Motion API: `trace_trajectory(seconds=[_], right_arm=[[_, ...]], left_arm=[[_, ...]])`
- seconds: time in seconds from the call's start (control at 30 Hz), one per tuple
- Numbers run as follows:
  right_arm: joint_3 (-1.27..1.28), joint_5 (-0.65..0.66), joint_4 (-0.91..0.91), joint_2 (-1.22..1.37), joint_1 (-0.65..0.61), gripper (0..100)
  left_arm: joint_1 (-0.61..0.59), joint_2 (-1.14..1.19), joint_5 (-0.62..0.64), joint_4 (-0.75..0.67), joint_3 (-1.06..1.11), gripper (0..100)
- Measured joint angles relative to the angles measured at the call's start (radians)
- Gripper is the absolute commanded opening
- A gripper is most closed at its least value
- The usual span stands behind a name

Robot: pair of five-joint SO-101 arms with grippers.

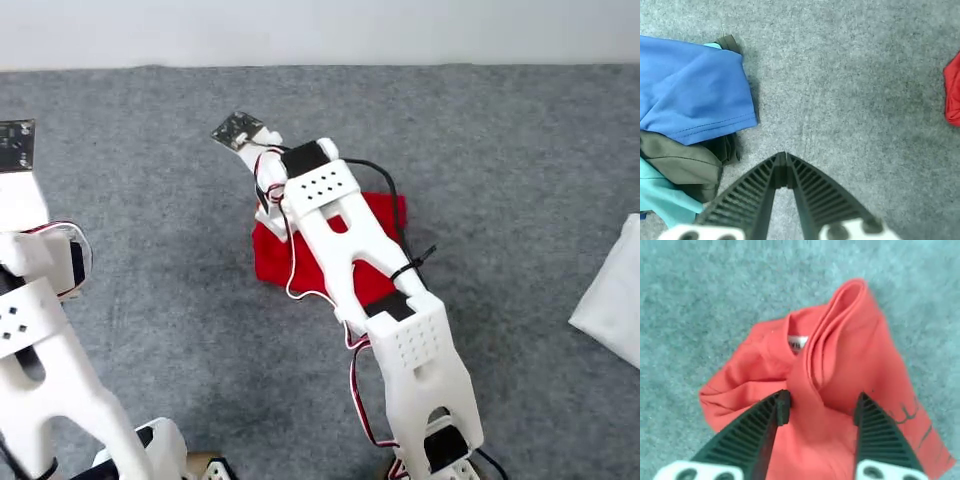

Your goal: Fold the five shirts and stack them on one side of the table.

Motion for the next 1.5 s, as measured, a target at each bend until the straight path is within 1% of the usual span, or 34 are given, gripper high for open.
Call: trace_trajectory(seconds=[0.13, 0.17, 0.23, 0.33, 0.37, 0.4, 0.53, 0.77, 0.87, 1.13, 1.23, 1.37, 1.5], right_arm=[[-0.117, 0.000, 0.044, 0.000, 0.005, 22.9], [-0.138, 0.002, 0.058, 0.000, 0.014, 21.4], [-0.163, 0.002, 0.091, 0.000, 0.049, 14.7], [-0.170, 0.002, 0.143, 0.000, 0.118, 1.4], [-0.170, 0.005, 0.160, 0.000, 0.141, 0.5], [-0.170, 0.020, 0.176, 0.000, 0.164, 1.8], [-0.172, 0.106, 0.265, 0.052, 0.227, 1.0], [-0.172, 0.126, 0.299, 0.169, 0.261, 1.0], [-0.175, 0.126, 0.302, 0.209, 0.226, 1.0], [-0.201, 0.126, 0.310, 0.204, -0.021, 1.0], [-0.212, 0.127, 0.310, 0.152, -0.086, 1.0], [-0.212, 0.127, 0.310, 0.091, -0.124, 1.0], [-0.212, 0.127, 0.310, 0.058, -0.095, 1.0]], left_arm=[[0.000, 0.000, 0.000, 0.000, 0.000, 1], [0.000, 0.000, 0.000, 0.000, 0.000, 1], [0.000, 0.000, 0.000, 0.000, 0.000, 1], [0.000, 0.000, 0.000, 0.000, 0.000, 1], [0.000, 0.000, 0.000, 0.000, 0.000, 1], [0.000, 0.000, 0.000, 0.000, 0.000, 1], [0.000, 0.000, 0.000, 0.000, 0.000, 1], [0.000, 0.000, 0.000, 0.000, 0.000, 1], [0.000, 0.000, 0.000, 0.000, 0.000, 1], [0.000, 0.000, 0.000, 0.000, 0.000, 1], [0.000, 0.000, 0.000, 0.000, 0.000, 1], [0.000, 0.000, 0.000, 0.000, 0.000, 1], [0.000, 0.000, 0.000, 0.000, 0.000, 1]])
